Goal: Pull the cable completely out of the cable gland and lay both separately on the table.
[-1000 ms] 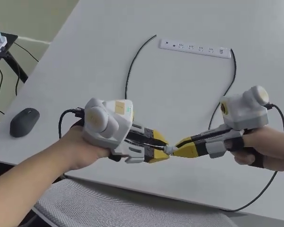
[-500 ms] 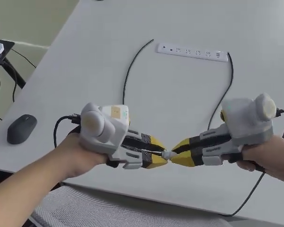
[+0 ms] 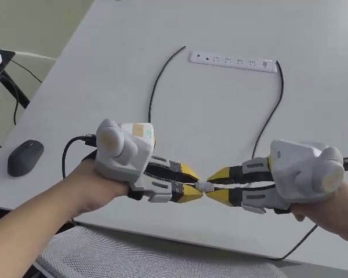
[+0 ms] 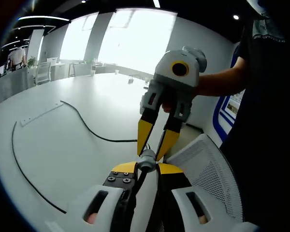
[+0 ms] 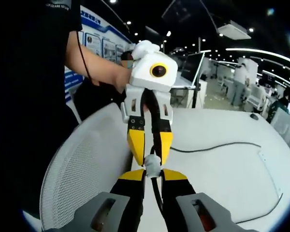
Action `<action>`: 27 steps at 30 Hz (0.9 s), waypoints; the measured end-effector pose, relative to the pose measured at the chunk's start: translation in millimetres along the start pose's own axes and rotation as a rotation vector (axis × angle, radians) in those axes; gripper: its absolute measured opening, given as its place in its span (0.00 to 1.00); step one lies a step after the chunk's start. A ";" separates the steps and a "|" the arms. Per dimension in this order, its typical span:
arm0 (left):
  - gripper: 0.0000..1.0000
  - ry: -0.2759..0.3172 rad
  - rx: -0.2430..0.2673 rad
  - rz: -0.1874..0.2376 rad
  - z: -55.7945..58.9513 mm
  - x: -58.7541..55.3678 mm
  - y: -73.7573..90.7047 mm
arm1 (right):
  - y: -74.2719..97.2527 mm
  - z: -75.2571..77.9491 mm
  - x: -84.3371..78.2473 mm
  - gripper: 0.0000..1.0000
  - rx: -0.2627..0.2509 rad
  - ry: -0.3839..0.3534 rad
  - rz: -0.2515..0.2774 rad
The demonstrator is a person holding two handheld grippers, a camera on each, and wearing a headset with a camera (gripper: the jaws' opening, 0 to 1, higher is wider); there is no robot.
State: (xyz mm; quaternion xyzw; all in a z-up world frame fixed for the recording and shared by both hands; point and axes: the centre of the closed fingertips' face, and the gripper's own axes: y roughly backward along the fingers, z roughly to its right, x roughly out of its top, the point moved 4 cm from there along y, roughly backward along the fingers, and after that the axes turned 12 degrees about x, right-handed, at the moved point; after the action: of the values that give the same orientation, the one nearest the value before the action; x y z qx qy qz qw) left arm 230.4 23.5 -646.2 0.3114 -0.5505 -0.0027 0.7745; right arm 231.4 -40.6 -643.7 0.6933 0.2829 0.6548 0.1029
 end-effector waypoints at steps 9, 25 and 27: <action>0.15 -0.025 0.005 0.001 4.5 -2.3 -3.3 | 0.3 0.2 -3.6 0.08 0.008 -0.019 -0.017; 0.15 -0.120 0.019 0.027 7.2 -0.8 5.7 | 21.5 18.3 -5.2 0.20 0.183 -0.599 0.269; 0.15 -0.129 0.018 0.022 8.2 -1.5 6.1 | 21.9 17.0 1.8 0.20 0.244 -0.702 0.321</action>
State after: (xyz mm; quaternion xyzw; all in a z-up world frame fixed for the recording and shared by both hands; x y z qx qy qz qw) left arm 220.7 25.0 -642.9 0.3114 -0.6026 -0.0092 0.7347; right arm 253.5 -53.7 -633.0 0.9172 0.1944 0.3477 0.0065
